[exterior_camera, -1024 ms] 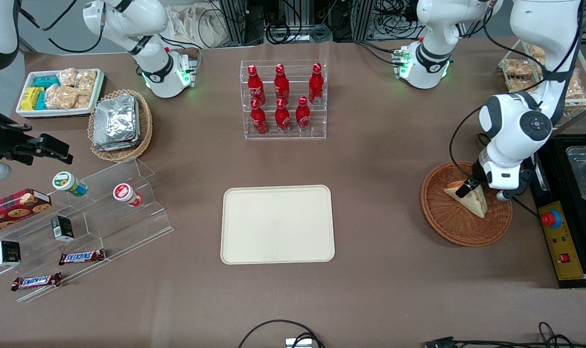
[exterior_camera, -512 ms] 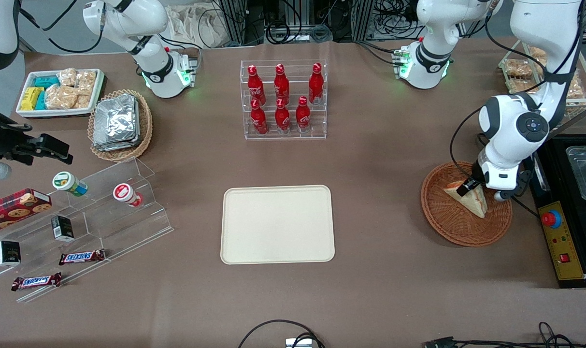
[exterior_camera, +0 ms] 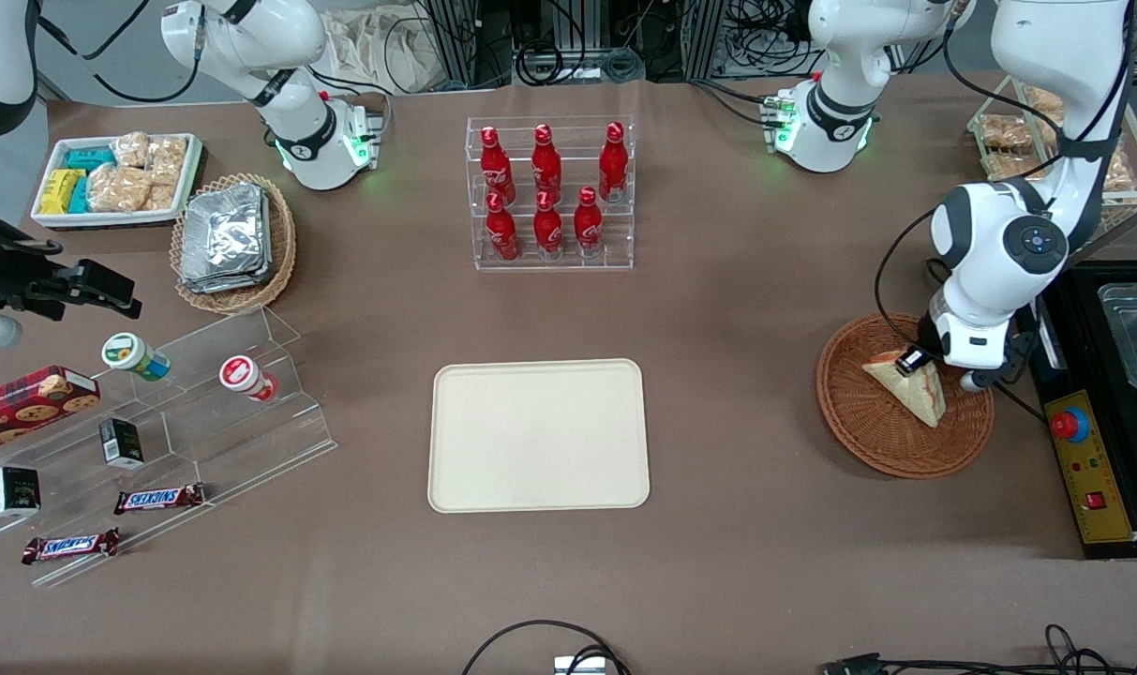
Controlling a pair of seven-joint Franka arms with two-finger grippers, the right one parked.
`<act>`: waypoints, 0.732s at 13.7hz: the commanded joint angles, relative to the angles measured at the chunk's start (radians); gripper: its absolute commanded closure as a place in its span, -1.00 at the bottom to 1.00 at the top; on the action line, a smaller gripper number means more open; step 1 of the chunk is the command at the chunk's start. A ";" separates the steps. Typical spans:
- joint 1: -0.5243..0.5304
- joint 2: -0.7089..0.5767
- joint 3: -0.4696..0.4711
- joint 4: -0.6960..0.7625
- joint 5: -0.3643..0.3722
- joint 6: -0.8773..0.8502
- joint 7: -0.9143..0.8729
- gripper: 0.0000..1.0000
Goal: Place sandwich from basket to tray
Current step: 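Close the left gripper on the sandwich and lift it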
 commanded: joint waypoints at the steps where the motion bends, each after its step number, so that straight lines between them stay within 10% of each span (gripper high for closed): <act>1: -0.001 -0.067 -0.028 0.041 0.013 -0.111 0.076 0.74; 10: -0.001 -0.076 -0.308 0.291 0.011 -0.375 0.190 0.74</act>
